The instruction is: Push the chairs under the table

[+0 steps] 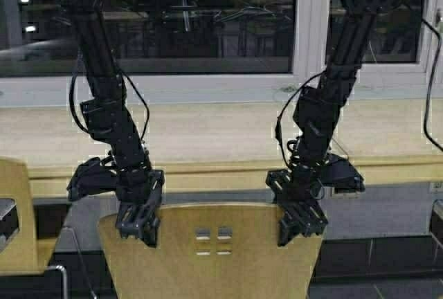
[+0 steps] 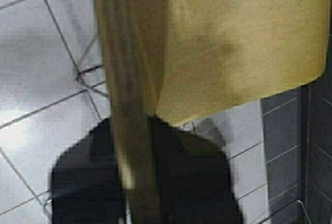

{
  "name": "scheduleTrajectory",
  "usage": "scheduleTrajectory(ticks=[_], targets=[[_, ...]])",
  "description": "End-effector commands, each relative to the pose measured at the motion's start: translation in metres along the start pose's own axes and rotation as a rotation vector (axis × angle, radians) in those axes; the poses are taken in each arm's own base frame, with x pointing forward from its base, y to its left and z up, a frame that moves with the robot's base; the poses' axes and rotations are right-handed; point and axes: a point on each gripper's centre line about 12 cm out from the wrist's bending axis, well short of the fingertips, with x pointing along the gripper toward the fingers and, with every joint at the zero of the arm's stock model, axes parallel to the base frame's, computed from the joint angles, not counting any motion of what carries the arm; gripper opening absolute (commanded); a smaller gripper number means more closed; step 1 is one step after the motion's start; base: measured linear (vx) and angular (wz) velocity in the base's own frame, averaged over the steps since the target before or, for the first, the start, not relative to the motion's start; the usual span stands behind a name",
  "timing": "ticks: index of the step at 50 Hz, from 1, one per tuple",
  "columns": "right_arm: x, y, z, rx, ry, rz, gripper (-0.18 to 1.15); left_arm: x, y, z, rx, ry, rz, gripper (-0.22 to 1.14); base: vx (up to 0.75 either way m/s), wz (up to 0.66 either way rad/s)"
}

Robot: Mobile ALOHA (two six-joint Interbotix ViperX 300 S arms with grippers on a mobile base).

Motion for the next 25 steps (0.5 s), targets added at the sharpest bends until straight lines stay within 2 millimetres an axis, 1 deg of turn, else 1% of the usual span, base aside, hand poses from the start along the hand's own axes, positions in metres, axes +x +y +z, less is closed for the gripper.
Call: scheduleTrajectory(ticks=[1, 6, 9, 14, 21, 25], targets=[[-0.014, 0.016, -0.005, -0.097, 0.001, 0.037, 0.39, -0.014, -0.026, 0.0, 0.009, 0.005, -0.064, 0.39, 0.27, 0.02], [-0.013, 0.008, -0.007, -0.101, 0.005, 0.016, 0.39, -0.017, -0.023, 0.001, 0.009, 0.004, -0.057, 0.39, 0.26, 0.05], [-0.011, 0.006, -0.005, -0.099, -0.004, 0.018, 0.39, -0.018, -0.025, 0.0, 0.008, 0.005, -0.061, 0.39, 0.27, 0.05], [-0.01, 0.011, -0.003, -0.104, -0.015, 0.037, 0.39, -0.018, -0.026, 0.0, 0.006, 0.004, -0.065, 0.39, 0.27, 0.04], [-0.011, 0.009, -0.003, -0.111, -0.014, 0.03, 0.39, -0.018, -0.027, -0.002, 0.007, 0.007, -0.068, 0.39, 0.23, 0.02], [-0.015, 0.012, -0.003, -0.121, -0.015, 0.039, 0.39, -0.018, -0.026, -0.002, 0.007, 0.007, -0.065, 0.39, 0.21, 0.0]])
